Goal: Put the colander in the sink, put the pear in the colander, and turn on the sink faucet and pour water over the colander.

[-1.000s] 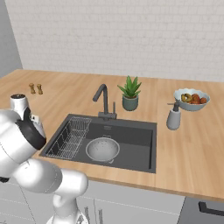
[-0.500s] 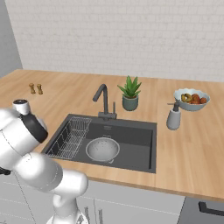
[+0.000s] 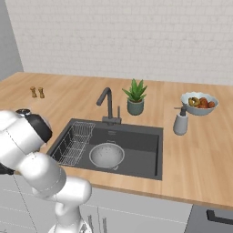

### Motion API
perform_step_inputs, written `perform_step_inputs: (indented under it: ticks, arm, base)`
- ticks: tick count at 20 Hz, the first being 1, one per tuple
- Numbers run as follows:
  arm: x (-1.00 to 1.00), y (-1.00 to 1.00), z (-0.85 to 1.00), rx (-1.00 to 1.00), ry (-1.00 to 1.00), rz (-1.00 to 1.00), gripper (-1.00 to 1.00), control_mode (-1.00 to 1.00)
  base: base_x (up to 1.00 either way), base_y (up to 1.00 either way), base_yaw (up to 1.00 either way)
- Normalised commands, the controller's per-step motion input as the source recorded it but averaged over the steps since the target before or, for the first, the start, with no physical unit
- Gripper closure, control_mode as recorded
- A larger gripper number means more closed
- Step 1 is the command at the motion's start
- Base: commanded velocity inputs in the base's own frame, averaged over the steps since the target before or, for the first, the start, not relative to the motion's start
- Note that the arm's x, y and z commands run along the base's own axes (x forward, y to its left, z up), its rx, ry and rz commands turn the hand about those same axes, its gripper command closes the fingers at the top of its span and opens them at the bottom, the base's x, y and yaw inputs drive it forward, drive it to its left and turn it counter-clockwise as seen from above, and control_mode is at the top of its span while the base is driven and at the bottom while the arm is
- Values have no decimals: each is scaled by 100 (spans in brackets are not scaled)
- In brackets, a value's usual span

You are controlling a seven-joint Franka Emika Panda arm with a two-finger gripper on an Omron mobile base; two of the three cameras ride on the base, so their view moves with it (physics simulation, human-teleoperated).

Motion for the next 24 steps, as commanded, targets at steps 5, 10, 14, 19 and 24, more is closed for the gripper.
perform_step_inputs:
  ticks: [5, 10, 14, 19, 24]
  arm:
    - [0, 0, 0, 0, 0, 0, 100, -100]
    - [-12, -8, 2, 1, 0, 0, 100, -100]
    - [-41, -38, 49, 9, -4, -3, 100, -100]
    - [-33, -65, 69, 9, -4, -3, 100, -100]
    - [-1, -93, 46, 0, -1, 0, 100, -100]
  base:
    - [0, 0, 0]
    - [0, 0, 0]
    - [0, 0, 0]
    - [0, 0, 0]
    - [0, 0, 0]
